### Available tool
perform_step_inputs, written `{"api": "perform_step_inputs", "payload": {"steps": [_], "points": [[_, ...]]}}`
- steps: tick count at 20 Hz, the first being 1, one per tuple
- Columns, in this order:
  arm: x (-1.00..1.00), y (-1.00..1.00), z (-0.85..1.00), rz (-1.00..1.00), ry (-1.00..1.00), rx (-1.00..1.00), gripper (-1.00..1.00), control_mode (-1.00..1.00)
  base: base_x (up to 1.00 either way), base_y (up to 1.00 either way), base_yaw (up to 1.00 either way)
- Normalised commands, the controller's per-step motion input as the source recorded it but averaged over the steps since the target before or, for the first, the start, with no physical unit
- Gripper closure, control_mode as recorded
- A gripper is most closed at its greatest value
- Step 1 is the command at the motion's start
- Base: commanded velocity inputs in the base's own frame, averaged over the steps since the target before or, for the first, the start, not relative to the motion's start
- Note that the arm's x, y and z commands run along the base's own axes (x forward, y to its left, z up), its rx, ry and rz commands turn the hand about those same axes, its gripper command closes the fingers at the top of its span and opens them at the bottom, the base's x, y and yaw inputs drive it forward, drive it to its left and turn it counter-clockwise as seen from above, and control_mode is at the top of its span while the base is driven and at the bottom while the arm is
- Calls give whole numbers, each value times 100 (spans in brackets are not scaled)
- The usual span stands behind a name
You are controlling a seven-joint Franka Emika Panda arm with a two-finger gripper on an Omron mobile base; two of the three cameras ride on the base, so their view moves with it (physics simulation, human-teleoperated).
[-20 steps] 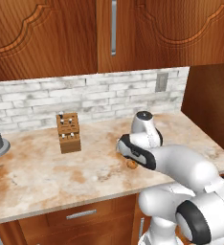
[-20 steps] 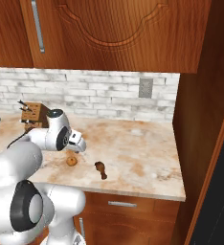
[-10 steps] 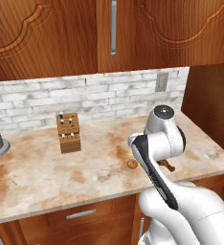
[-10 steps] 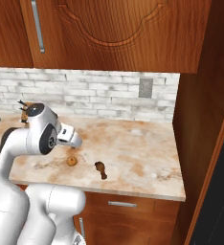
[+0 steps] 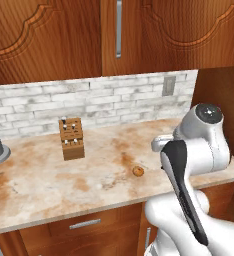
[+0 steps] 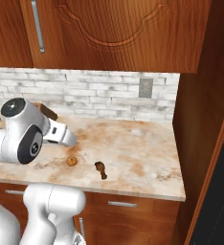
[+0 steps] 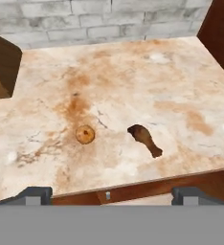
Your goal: Open the fridge, remove the tangerine, carrot, and chicken drumstick, and place them on any counter.
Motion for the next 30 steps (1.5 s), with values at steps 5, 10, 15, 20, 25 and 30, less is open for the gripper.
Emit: {"api": "perform_step_inputs", "payload": {"steps": [5, 10, 15, 20, 25, 30], "points": [[-49, 0, 100, 4, 0, 0, -100, -100, 0, 0, 0], [-42, -11, 59, 3, 2, 3, -100, -100, 0, 0, 0], [-23, -12, -1, 1, 1, 3, -100, -100, 0, 0, 0], [0, 0, -1, 0, 0, 0, -100, -100, 0, 0, 0], [0, 0, 0, 0, 0, 0, -100, -100, 0, 0, 0], [0, 0, 0, 0, 0, 0, -100, 100, -6, 0, 0]]}}
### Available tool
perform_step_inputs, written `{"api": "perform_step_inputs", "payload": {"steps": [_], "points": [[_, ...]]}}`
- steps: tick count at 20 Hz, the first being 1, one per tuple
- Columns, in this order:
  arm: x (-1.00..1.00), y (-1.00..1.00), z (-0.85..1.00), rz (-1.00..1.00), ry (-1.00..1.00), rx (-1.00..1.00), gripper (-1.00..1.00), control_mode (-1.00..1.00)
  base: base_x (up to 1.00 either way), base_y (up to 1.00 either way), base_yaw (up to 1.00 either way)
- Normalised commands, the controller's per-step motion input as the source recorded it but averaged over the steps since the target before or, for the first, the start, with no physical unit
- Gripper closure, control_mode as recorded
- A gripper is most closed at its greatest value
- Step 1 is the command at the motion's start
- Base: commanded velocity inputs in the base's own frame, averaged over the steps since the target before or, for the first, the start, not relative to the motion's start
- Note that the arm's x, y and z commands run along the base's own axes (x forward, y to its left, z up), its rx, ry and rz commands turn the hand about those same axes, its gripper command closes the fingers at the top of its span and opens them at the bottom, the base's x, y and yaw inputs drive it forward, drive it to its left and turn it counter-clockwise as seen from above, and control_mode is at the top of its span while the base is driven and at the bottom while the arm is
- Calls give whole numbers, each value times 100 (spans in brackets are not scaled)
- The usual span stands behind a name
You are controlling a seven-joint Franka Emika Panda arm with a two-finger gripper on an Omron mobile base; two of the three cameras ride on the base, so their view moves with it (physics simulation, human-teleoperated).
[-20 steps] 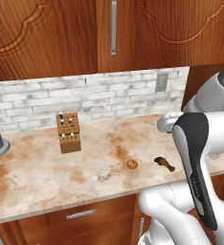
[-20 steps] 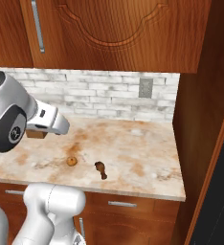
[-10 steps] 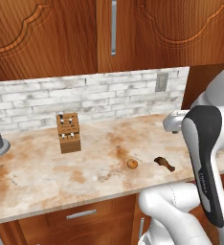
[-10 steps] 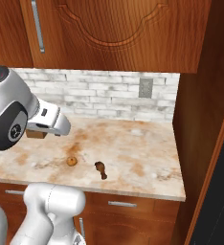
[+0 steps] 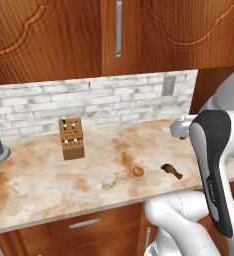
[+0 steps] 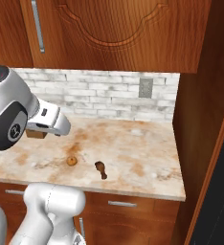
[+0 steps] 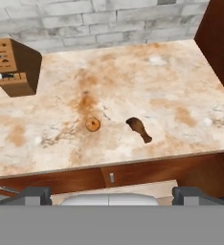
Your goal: Open the fridge, remove the tangerine, carrot, and chicken drumstick, and place them on any counter.
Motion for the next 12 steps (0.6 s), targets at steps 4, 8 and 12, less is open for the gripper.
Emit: {"api": "perform_step_inputs", "payload": {"steps": [4, 8, 12], "points": [[0, 0, 0, 0, 0, 0, -100, 100, -100, -13, -12], [0, 0, 0, 0, 0, 0, -100, 100, -96, -6, -1], [0, 0, 0, 0, 0, 0, -100, 100, -95, 1, 0]]}}
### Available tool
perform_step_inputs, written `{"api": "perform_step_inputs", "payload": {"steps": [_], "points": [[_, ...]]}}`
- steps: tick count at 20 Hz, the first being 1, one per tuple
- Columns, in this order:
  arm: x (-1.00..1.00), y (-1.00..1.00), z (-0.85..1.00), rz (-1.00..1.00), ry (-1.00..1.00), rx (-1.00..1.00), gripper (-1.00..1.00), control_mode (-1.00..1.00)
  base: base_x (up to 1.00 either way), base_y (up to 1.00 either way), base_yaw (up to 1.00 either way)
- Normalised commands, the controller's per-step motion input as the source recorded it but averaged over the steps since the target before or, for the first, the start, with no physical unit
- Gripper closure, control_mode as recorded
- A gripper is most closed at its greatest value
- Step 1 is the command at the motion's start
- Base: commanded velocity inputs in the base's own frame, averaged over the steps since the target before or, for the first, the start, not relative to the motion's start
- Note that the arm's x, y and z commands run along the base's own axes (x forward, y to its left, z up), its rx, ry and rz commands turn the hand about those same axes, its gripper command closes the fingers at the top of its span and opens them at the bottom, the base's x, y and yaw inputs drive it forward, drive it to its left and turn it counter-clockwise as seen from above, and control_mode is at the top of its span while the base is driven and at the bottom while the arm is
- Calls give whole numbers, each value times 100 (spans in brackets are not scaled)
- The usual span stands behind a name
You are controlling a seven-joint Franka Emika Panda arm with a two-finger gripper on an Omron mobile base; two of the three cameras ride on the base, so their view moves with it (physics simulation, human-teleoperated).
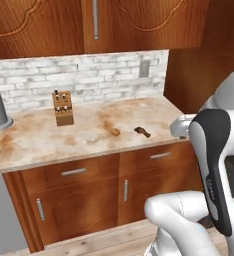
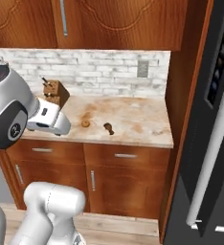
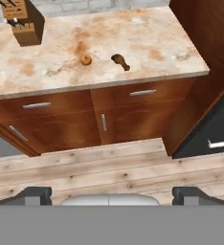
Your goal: Open the fridge, remove the tangerine, carrot, and chicken drumstick, and place them on any counter.
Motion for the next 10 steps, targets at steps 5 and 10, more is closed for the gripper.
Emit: {"api": "perform_step_inputs", "payload": {"steps": [5, 10], "points": [[0, 0, 0, 0, 0, 0, -100, 100, -59, -42, 14], [0, 0, 0, 0, 0, 0, -100, 100, -28, -77, 15]]}}
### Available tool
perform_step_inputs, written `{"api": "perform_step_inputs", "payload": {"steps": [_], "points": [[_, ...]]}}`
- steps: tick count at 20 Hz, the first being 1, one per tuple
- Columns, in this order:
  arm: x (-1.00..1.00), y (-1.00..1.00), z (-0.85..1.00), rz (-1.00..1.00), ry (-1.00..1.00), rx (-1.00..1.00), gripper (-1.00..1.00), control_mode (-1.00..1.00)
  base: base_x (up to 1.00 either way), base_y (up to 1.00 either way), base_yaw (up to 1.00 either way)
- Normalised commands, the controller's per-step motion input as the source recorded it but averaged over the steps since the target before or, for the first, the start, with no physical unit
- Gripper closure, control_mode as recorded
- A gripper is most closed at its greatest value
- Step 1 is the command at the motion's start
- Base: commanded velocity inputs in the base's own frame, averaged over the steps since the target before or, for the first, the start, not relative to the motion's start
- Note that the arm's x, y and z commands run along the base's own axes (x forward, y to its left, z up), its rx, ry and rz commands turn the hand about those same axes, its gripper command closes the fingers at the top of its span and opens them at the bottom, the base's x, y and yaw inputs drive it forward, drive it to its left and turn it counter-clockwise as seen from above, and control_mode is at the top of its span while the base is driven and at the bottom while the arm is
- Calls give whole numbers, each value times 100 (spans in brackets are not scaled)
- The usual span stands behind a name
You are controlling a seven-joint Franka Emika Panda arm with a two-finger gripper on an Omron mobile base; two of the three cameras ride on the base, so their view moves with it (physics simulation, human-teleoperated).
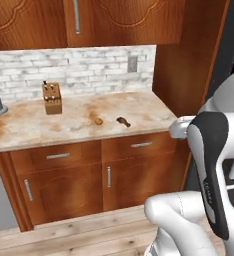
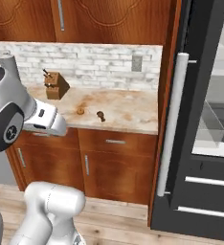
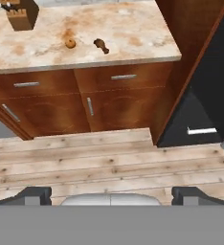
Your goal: Open the fridge, remove the tangerine, carrot, and chicken drumstick, and place them on any counter.
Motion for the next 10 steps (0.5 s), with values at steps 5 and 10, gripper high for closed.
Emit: {"api": "perform_step_inputs", "payload": {"steps": [5, 10], "points": [[0, 0, 0, 0, 0, 0, -100, 100, -5, -100, 7], [0, 0, 0, 0, 0, 0, -100, 100, -44, -100, 0]]}}
